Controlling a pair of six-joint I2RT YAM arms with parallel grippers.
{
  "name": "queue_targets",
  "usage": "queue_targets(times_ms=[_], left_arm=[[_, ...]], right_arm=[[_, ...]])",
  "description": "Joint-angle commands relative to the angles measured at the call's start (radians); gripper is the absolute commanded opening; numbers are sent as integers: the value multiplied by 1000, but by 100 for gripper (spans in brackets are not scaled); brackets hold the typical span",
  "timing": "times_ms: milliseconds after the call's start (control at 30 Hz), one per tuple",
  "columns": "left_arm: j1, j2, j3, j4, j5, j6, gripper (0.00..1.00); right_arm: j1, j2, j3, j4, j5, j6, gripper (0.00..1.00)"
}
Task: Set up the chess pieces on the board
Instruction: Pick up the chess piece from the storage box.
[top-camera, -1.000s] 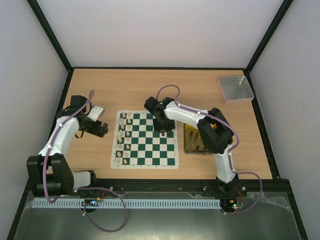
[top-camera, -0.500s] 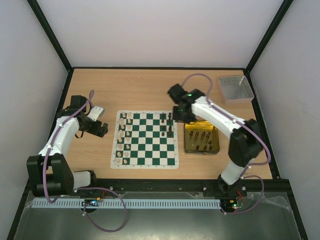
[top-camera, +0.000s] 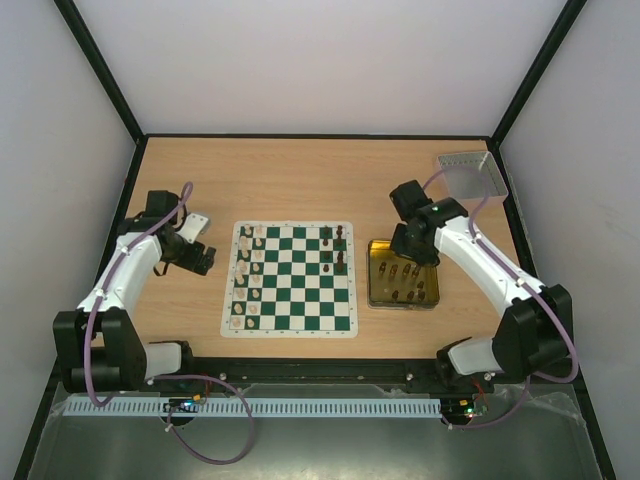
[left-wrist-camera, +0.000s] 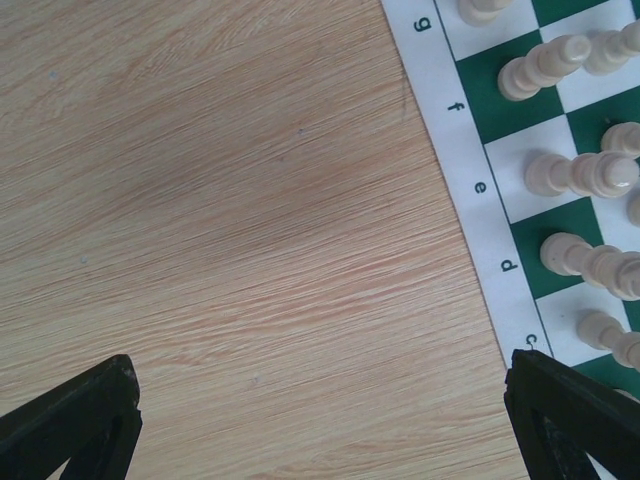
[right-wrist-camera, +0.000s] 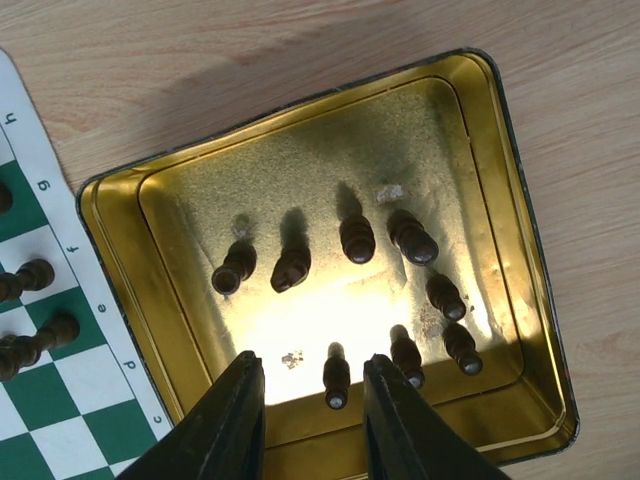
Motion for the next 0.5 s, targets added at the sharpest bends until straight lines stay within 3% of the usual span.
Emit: queue_targets(times_ms=[0, 167, 467], left_arm=[[-20, 1, 24, -21, -68, -24, 99], [-66, 33, 32, 8, -56, -18, 99], [-117, 196, 107, 62, 48, -63, 99]], right_arm=[[-5, -33, -51, 8, 16, 38, 26], [-33, -23, -164, 89, -34, 38, 27], [-45, -35, -175, 107, -61, 99, 33]])
